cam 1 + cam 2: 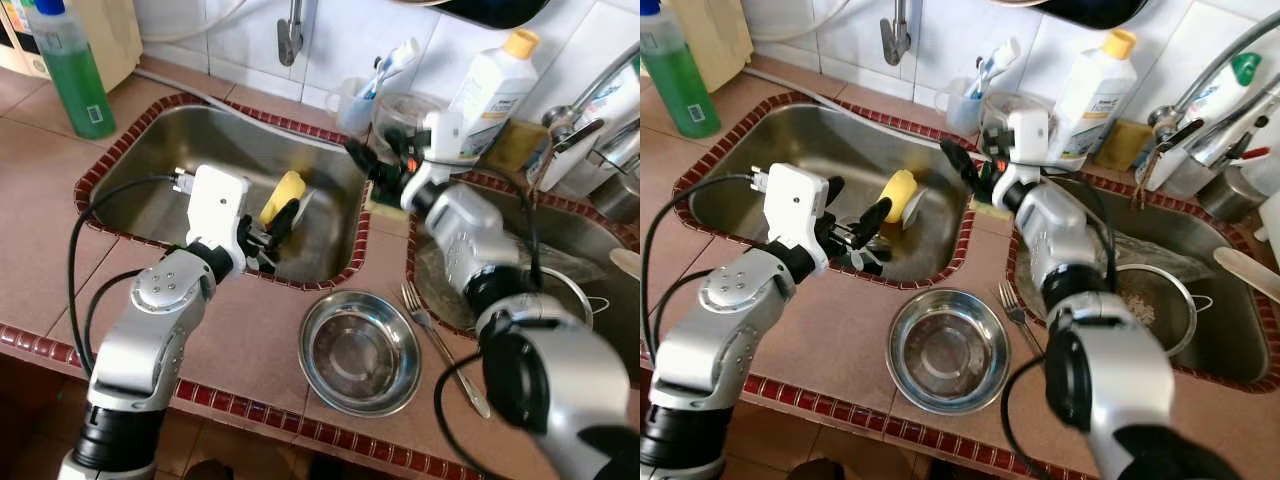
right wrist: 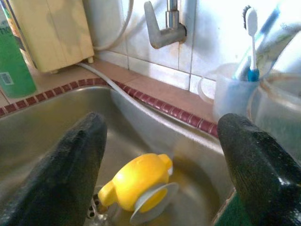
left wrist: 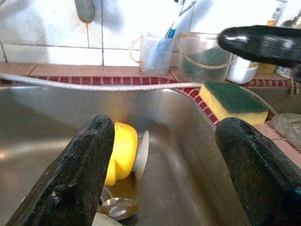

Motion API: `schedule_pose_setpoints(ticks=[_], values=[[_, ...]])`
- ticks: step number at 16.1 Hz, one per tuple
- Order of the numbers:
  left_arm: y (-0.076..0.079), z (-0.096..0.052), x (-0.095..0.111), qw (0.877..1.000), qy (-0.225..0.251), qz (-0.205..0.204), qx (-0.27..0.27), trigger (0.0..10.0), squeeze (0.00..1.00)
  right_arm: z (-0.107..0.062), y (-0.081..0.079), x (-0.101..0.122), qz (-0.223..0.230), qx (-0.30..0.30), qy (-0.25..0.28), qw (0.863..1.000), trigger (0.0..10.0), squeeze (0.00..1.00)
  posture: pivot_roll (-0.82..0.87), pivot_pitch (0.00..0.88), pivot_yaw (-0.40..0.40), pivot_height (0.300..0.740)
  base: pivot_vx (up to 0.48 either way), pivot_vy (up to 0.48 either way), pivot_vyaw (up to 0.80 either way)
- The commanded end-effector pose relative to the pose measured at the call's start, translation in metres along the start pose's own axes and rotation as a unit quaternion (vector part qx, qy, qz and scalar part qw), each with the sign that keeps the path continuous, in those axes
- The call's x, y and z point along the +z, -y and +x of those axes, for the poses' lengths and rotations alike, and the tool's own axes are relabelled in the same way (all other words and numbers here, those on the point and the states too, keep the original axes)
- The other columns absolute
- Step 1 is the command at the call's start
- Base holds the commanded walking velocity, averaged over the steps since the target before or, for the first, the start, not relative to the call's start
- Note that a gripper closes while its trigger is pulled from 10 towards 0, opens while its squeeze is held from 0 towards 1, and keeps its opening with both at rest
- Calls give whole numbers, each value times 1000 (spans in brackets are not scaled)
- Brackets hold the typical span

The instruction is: Kitchen organization

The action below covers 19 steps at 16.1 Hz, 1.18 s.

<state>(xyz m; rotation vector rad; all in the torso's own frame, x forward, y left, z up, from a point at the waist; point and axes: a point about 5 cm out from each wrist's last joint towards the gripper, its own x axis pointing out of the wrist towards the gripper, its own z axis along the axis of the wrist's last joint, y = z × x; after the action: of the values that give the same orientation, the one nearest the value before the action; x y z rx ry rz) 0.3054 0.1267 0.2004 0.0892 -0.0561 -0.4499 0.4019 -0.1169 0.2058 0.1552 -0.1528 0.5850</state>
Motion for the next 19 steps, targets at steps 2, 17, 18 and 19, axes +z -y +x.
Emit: schedule_pose_setpoints(ticks=[2, 17, 18, 19], values=[[6, 6, -4, 1000, 11, -18, 5, 10000, 0, -7, -2, 4, -8, -11, 42, 999, 10000, 1000, 30, 17, -124, 740, 0, 0, 0], [-21, 9, -30, 988, 48, -40, 139, 10000, 0, -75, -37, -32, -43, -155, 96, 982, 10000, 0, -6, 0, -34, 740, 0, 0, 0], [-20, 10, -26, 987, 62, -52, 141, 10000, 0, -80, -38, -34, -45, -156, 89, 983, 10000, 0, -1, 0, -43, 740, 0, 0, 0], [-20, 11, -26, 987, 61, -53, 138, 10000, 0, -82, -39, -35, -52, -152, 85, 983, 10000, 0, 0, 0, -46, 740, 0, 0, 0]])
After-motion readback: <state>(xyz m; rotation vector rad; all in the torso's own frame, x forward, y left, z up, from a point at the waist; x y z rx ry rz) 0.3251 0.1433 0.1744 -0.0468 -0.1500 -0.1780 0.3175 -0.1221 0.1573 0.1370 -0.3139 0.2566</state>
